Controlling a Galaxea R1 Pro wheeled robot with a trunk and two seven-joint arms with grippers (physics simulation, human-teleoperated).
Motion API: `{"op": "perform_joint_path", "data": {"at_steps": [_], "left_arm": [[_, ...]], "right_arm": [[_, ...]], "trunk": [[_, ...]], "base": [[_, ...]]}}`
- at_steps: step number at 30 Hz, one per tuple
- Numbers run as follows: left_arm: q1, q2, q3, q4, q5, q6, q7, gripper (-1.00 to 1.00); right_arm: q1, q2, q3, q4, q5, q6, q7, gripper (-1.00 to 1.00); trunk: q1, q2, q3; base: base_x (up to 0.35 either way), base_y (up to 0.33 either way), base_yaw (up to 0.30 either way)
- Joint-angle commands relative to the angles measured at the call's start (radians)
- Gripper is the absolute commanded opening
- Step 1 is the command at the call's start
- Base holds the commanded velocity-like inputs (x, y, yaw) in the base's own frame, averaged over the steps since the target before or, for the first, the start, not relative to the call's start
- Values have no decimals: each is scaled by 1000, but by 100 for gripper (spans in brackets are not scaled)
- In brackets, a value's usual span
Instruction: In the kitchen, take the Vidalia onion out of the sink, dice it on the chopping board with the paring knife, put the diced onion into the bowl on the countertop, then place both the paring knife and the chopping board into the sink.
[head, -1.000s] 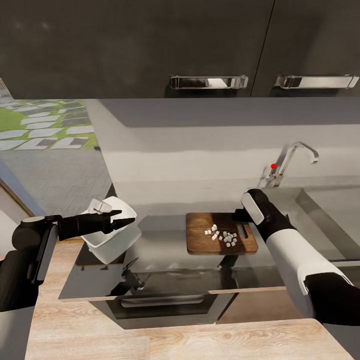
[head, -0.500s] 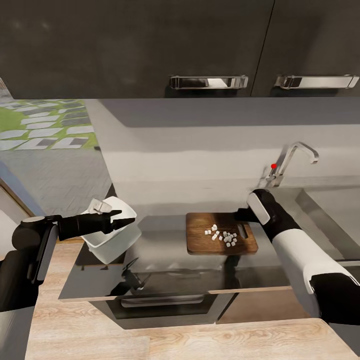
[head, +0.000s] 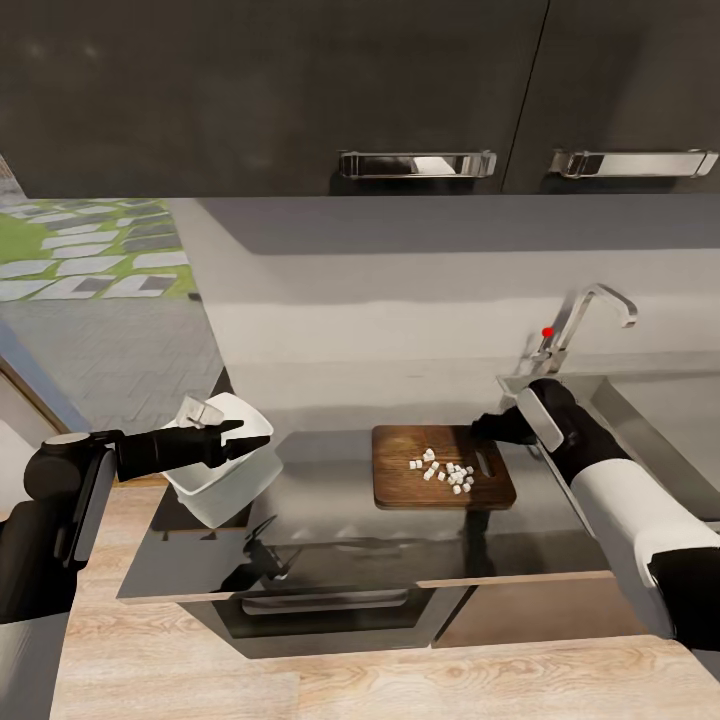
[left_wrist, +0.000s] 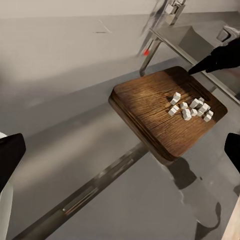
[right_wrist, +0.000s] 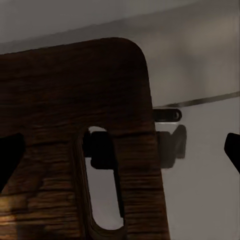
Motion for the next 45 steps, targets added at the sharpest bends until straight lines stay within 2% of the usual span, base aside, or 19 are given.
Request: {"op": "perform_joint_path", "data": {"at_steps": [1,2,5,9,18,28,34,45], "left_arm": [[-1,0,1,0,1,9,-3,100],[-1,0,1,0,1,9,-3,100],[-1,0,1,0,1,9,-3,100],[-1,0,1,0,1,9,-2,100],[-1,0,1,0,1,9,-1,100],[-1,0,2,-1,1,9,0,100],[-1,0,1,-1,1,9,-1,100],[-1,0,1,0,1,9,-1,100]], "right_arm": [[-1,-2,19,-1,-10,2,-7,100],[-1,-2,44,-1,-9,2,-5,100],[-1,-3,83,-1,-9,3,-2,100],[-1,-3,106,-1,-9,5,0,100],[-1,-17,118,-1,-9,7,0,100],[0,-24,168,-1,-7,8,-1,100],[4,-34,174,0,-8,9,-1,100],[11,-35,176,1,-8,9,-1,100]], "trunk": [[1,-2,-2],[1,-2,-2],[1,-2,-2],[1,-2,-2],[1,-2,-2],[1,-2,-2],[1,-2,-2],[1,-2,-2]], "base": [[0,0,0],[0,0,0],[0,0,0],[0,0,0],[0,0,0],[0,0,0],[0,0,0],[0,0,0]]}}
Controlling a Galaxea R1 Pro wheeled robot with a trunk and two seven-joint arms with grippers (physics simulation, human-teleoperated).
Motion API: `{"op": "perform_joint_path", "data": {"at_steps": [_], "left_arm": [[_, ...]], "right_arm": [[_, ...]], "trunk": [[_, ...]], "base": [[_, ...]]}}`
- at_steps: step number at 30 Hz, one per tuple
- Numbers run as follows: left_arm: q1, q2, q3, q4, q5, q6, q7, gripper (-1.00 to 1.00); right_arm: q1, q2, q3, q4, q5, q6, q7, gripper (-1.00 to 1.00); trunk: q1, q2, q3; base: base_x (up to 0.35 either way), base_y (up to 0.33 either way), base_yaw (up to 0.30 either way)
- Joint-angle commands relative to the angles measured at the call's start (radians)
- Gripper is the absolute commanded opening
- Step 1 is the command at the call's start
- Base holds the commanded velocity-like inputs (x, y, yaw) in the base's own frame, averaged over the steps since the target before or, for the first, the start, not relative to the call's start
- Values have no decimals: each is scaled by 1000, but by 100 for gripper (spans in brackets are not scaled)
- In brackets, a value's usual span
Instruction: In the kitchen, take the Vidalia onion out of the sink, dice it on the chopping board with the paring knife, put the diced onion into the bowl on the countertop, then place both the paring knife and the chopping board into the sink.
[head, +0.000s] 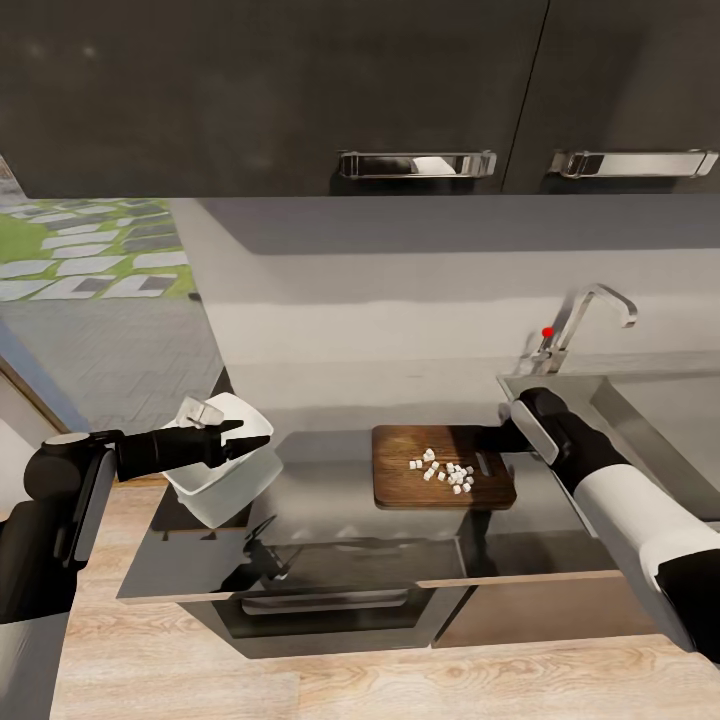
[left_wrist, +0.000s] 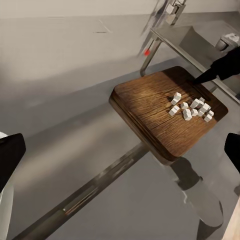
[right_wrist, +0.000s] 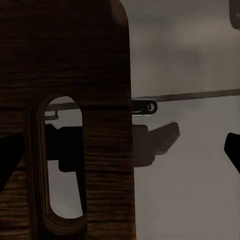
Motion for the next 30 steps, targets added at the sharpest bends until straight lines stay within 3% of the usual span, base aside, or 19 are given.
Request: {"op": "perform_joint_path", "data": {"at_steps": [1,30], "left_arm": [[-1,0,1,0,1,9,-3,100],[-1,0,2,-1,1,9,-2,100]], "right_arm": [[-1,-1,6,-1,-11,2,-9,100],[25,-1,12,0,-11,0,-9,100]], "trunk": [[1,-2,-2],[1,-2,-2]], "base": [[0,0,0],[0,0,0]]}}
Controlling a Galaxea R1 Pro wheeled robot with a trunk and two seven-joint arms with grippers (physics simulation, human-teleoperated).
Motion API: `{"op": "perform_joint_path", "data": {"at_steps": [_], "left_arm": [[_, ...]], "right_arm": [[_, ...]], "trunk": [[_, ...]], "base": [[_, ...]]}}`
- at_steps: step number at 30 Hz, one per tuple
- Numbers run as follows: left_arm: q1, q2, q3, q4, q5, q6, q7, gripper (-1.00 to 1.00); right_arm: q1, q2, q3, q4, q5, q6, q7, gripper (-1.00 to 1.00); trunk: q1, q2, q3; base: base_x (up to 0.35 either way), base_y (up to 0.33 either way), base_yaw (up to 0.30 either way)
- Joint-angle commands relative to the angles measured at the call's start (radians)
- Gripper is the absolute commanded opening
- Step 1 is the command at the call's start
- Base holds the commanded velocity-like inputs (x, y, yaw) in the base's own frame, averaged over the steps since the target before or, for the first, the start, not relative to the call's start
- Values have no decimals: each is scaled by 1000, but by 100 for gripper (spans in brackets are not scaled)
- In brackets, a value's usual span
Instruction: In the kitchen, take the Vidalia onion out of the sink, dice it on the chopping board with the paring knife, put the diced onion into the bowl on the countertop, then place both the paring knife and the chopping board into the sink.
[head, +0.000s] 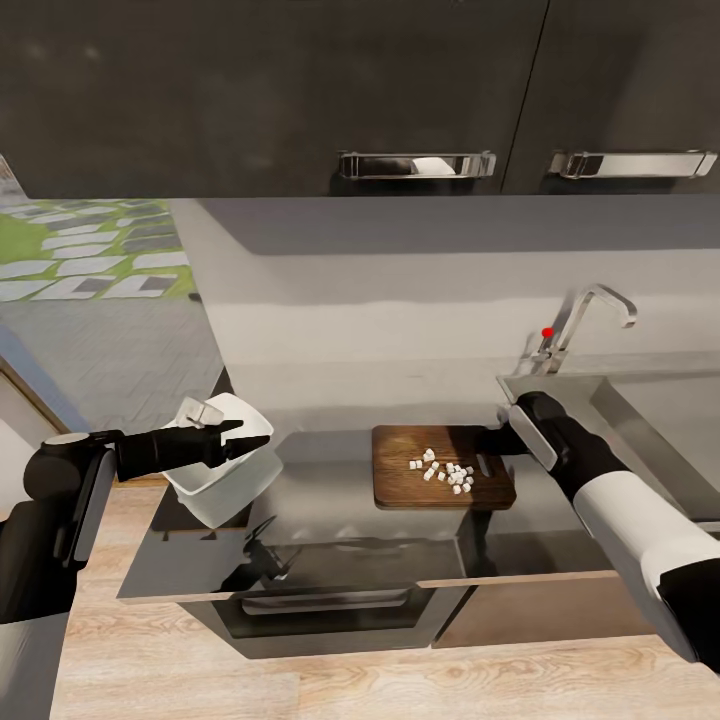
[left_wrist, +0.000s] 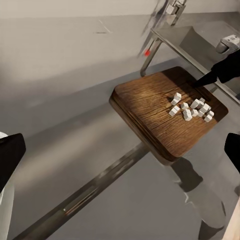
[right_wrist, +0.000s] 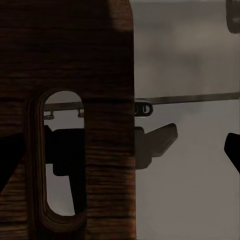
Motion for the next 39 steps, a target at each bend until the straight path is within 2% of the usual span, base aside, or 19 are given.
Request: {"op": "perform_joint_path", "data": {"at_steps": [1,39], "left_arm": [[-1,0,1,0,1,9,-3,100],[-1,2,1,-3,1,10,-3,100]], "right_arm": [[0,-1,6,38,-34,0,-7,100],[4,-1,30,73,-34,-7,-7,100]], "trunk": [[1,-1,-2],[1,-1,-2]], "base": [[0,0,0],[0,0,0]]}}
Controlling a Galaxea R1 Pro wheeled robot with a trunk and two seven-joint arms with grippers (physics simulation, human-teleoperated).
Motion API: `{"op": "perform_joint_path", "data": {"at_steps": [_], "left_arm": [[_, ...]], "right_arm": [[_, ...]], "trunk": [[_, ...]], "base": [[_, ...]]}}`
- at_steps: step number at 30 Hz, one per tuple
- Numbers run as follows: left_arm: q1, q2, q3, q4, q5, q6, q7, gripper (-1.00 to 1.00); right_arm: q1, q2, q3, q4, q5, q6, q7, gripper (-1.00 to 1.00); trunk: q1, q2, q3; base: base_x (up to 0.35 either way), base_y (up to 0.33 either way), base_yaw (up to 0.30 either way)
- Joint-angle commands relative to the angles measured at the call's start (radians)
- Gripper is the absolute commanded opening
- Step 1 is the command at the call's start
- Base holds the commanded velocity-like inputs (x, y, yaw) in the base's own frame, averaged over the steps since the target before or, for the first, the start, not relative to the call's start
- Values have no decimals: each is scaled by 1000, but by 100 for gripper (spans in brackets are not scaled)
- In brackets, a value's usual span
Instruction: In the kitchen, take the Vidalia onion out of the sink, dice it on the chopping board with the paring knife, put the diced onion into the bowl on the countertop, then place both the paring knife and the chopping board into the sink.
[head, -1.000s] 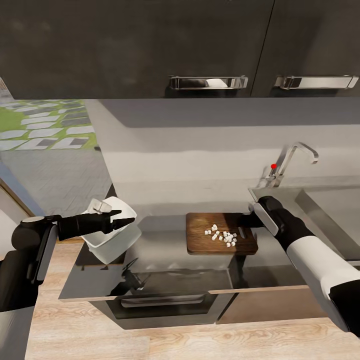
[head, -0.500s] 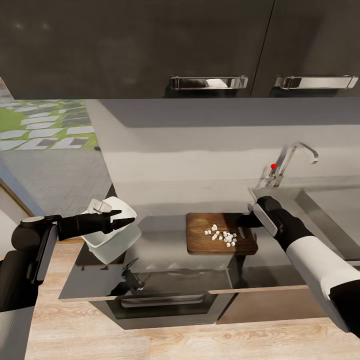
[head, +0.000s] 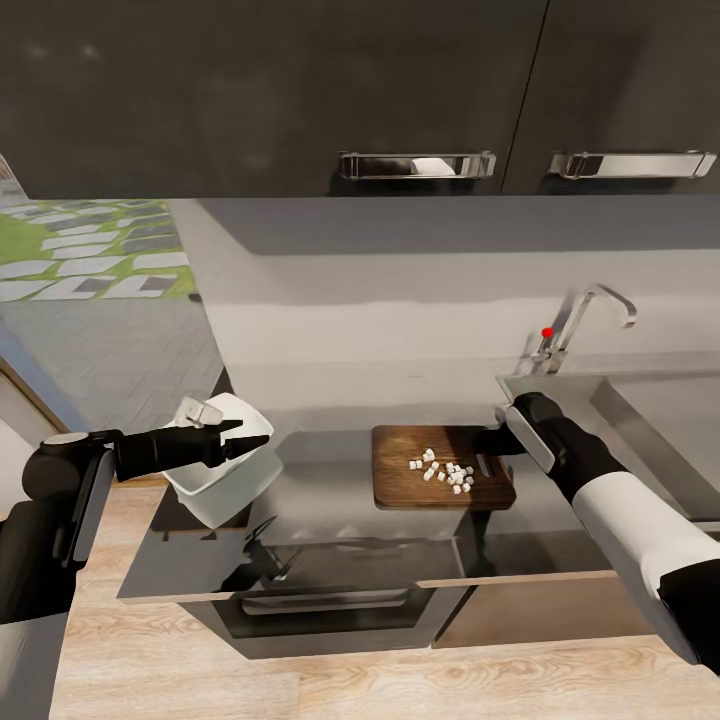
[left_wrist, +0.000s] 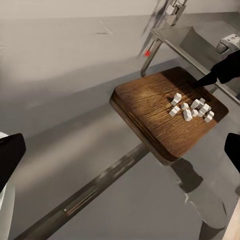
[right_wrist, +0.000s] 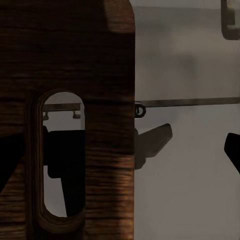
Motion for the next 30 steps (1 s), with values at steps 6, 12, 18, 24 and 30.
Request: {"op": "perform_joint_path", "data": {"at_steps": [6,12,18,24,30], "left_arm": [[-1,0,0,0,1,8,-3,100],[-1,0,0,0,1,8,-3,100],[-1,0,0,0,1,9,-3,100],[-1,1,1,0,1,9,-3,100],[-1,1,2,0,1,9,-3,100]], "right_arm": [[2,-1,5,84,-48,-3,-5,100],[2,-1,5,83,-48,-3,-5,100],[2,0,5,83,-48,-3,-5,100],[2,-1,7,83,-48,-3,-5,100],[2,0,7,83,-48,-3,-5,100]], "trunk": [[1,-1,-2],[1,-1,-2],[1,-1,-2],[1,-1,-2],[1,-1,-2]], "base": [[0,0,0],[0,0,0],[0,0,0],[-41,-17,0],[-22,-12,0]]}}
